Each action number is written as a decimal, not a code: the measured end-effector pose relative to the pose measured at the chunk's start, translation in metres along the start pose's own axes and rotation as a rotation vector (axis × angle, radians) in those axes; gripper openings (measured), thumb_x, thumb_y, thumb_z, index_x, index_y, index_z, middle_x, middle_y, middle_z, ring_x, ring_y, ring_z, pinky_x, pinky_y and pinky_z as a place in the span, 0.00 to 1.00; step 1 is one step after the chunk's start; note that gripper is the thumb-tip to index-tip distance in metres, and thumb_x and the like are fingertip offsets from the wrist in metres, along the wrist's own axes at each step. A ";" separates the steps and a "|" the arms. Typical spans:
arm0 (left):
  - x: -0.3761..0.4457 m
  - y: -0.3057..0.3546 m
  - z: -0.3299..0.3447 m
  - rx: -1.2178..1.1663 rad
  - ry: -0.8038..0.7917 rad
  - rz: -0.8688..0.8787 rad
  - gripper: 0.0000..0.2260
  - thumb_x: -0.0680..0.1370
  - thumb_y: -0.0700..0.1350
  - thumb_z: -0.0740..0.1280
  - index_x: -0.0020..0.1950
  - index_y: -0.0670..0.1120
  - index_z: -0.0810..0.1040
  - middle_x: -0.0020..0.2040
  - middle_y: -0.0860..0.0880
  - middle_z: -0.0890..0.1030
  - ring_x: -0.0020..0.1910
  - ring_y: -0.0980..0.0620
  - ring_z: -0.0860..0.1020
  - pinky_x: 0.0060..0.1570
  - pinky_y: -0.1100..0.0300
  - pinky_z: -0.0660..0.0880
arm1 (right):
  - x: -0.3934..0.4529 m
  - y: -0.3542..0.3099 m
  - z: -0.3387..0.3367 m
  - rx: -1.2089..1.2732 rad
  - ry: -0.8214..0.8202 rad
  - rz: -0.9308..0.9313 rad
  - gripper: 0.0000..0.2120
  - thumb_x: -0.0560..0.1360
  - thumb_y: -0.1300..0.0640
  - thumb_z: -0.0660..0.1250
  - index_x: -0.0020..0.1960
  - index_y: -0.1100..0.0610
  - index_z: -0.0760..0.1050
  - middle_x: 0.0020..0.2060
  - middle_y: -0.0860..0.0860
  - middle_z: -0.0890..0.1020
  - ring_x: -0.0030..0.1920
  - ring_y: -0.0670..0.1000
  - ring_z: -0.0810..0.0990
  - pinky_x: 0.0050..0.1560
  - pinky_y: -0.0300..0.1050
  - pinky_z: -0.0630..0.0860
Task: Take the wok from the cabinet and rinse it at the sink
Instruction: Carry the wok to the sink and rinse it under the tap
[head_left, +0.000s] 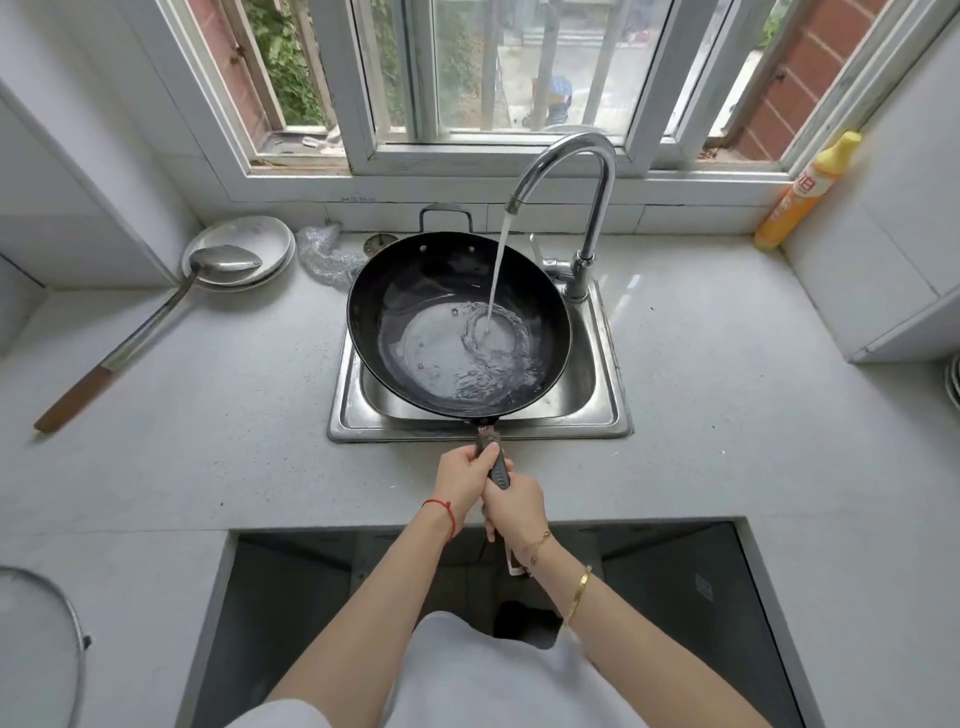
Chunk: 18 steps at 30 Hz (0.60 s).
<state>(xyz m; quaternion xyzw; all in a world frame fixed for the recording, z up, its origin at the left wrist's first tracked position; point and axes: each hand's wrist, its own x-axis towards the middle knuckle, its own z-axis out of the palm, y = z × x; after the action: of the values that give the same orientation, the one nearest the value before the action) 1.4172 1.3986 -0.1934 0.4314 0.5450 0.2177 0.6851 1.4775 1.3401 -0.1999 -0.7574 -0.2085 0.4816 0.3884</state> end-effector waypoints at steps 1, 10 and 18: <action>0.000 0.000 0.000 -0.003 0.004 -0.003 0.13 0.82 0.42 0.63 0.56 0.32 0.79 0.47 0.40 0.82 0.40 0.52 0.81 0.42 0.65 0.79 | 0.000 -0.002 0.000 0.008 0.000 0.003 0.13 0.80 0.54 0.62 0.37 0.56 0.71 0.25 0.53 0.74 0.18 0.47 0.71 0.20 0.38 0.69; 0.003 0.000 0.003 -0.094 -0.019 -0.056 0.10 0.81 0.43 0.64 0.48 0.38 0.82 0.40 0.46 0.83 0.39 0.54 0.80 0.43 0.64 0.78 | -0.003 -0.008 -0.001 -0.048 0.056 -0.032 0.12 0.79 0.54 0.63 0.38 0.57 0.73 0.27 0.53 0.76 0.18 0.46 0.73 0.19 0.36 0.69; 0.001 0.001 0.011 -0.229 -0.068 -0.090 0.09 0.82 0.40 0.63 0.50 0.36 0.80 0.40 0.44 0.82 0.40 0.51 0.79 0.48 0.60 0.78 | -0.006 -0.007 -0.011 -0.126 0.081 -0.105 0.09 0.79 0.52 0.63 0.43 0.56 0.76 0.29 0.52 0.77 0.23 0.49 0.75 0.18 0.34 0.68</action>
<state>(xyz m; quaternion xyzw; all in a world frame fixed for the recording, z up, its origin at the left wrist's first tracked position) 1.4277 1.3963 -0.1930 0.3325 0.5121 0.2327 0.7570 1.4848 1.3364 -0.1883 -0.7874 -0.2619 0.4153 0.3728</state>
